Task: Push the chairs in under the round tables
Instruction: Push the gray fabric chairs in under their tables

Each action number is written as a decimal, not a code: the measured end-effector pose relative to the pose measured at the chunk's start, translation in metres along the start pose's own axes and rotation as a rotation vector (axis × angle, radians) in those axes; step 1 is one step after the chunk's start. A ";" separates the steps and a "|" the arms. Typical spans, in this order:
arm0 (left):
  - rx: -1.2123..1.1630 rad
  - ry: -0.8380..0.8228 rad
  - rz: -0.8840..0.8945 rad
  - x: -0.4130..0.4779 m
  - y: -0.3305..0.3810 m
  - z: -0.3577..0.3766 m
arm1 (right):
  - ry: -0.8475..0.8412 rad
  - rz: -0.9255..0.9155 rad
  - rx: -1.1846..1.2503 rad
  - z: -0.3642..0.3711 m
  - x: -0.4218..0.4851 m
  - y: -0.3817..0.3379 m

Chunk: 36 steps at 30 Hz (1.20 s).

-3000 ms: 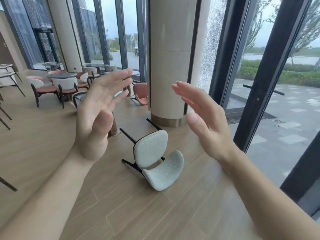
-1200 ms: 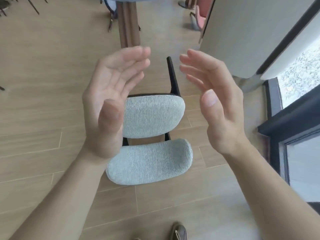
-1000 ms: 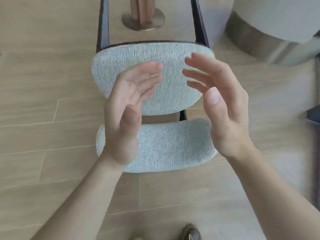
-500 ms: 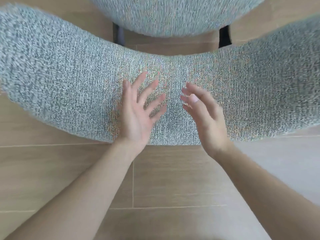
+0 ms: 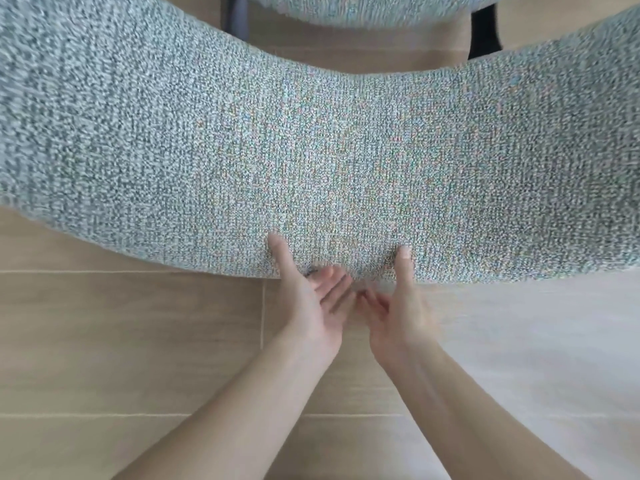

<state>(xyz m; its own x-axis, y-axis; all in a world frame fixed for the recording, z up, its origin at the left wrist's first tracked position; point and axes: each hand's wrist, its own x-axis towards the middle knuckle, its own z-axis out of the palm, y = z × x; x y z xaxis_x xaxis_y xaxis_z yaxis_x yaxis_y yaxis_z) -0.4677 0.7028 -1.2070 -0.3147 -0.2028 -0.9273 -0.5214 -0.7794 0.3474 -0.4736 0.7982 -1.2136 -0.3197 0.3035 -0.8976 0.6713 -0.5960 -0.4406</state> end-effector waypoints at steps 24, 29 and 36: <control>-0.047 0.127 0.137 -0.198 0.120 0.076 | -0.104 0.047 0.191 0.029 -0.186 -0.161; -0.090 0.131 0.216 -0.328 0.219 0.179 | -0.117 0.095 0.167 0.092 -0.310 -0.295; -0.185 0.075 0.300 -0.387 0.352 0.309 | -0.151 -0.036 0.218 0.207 -0.392 -0.434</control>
<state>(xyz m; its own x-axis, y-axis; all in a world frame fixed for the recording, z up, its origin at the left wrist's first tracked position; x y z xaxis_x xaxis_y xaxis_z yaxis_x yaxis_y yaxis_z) -0.7746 0.6902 -0.6827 -0.3697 -0.4764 -0.7977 -0.2602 -0.7711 0.5811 -0.7781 0.7844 -0.6733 -0.4483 0.2227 -0.8657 0.5027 -0.7380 -0.4502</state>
